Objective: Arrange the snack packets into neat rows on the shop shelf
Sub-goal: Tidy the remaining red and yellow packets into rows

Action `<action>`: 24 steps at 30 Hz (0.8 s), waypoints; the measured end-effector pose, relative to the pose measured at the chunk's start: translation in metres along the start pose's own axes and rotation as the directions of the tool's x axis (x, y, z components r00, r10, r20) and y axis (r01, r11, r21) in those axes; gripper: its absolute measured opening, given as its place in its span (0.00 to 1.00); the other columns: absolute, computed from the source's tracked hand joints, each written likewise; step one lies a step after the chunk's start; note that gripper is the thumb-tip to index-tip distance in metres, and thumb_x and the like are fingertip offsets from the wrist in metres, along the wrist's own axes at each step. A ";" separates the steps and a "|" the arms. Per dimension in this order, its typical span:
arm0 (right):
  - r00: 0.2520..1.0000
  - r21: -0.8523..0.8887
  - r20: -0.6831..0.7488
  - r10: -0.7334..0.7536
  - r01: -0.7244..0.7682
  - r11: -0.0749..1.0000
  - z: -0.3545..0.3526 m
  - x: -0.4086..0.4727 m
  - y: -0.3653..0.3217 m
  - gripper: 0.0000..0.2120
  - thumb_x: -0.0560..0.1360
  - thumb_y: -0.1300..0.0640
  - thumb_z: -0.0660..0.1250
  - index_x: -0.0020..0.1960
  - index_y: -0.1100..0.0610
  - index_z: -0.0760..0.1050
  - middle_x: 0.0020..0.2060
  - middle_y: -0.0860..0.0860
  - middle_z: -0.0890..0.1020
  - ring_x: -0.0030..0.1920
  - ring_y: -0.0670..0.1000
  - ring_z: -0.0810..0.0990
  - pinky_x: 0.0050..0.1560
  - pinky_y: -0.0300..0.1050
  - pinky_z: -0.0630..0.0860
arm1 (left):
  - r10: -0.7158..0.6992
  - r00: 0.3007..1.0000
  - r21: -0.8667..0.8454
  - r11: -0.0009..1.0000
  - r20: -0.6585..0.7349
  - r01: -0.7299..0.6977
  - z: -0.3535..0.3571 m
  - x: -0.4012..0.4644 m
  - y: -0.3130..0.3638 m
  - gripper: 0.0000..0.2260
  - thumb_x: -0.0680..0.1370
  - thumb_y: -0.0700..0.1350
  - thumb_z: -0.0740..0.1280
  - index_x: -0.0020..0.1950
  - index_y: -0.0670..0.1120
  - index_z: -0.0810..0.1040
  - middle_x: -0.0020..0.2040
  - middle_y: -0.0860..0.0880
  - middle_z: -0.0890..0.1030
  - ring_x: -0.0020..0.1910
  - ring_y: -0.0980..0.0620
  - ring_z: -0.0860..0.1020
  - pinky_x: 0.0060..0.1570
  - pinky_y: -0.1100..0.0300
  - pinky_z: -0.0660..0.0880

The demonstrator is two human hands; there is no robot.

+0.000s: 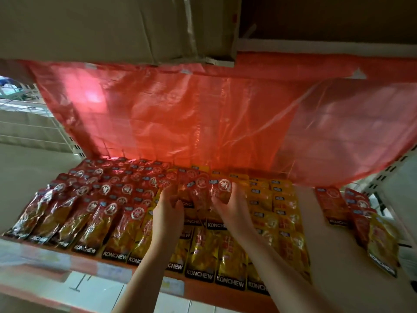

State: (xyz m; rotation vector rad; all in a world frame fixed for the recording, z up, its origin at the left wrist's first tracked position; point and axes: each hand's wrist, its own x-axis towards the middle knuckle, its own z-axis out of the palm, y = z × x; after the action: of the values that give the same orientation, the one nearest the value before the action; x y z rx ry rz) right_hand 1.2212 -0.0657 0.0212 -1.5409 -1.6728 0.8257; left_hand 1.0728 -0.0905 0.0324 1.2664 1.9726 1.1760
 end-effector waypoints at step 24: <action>0.847 -0.207 -0.487 -0.212 0.124 0.971 -0.082 -0.035 0.073 0.11 0.75 0.62 0.58 0.50 0.58 0.78 0.45 0.50 0.78 0.45 0.38 0.72 0.47 0.25 0.67 | 0.511 0.828 0.119 0.830 0.232 -0.545 0.060 -0.055 0.028 0.12 0.76 0.36 0.65 0.58 0.44 0.77 0.53 0.50 0.79 0.53 0.50 0.76 0.48 0.59 0.72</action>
State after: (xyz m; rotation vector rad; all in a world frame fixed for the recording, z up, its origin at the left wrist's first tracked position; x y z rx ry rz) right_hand 1.3316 -0.0952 0.0026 -1.5263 -1.4737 0.1560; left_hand 1.1564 -0.1110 0.0257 2.0392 1.6572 1.0721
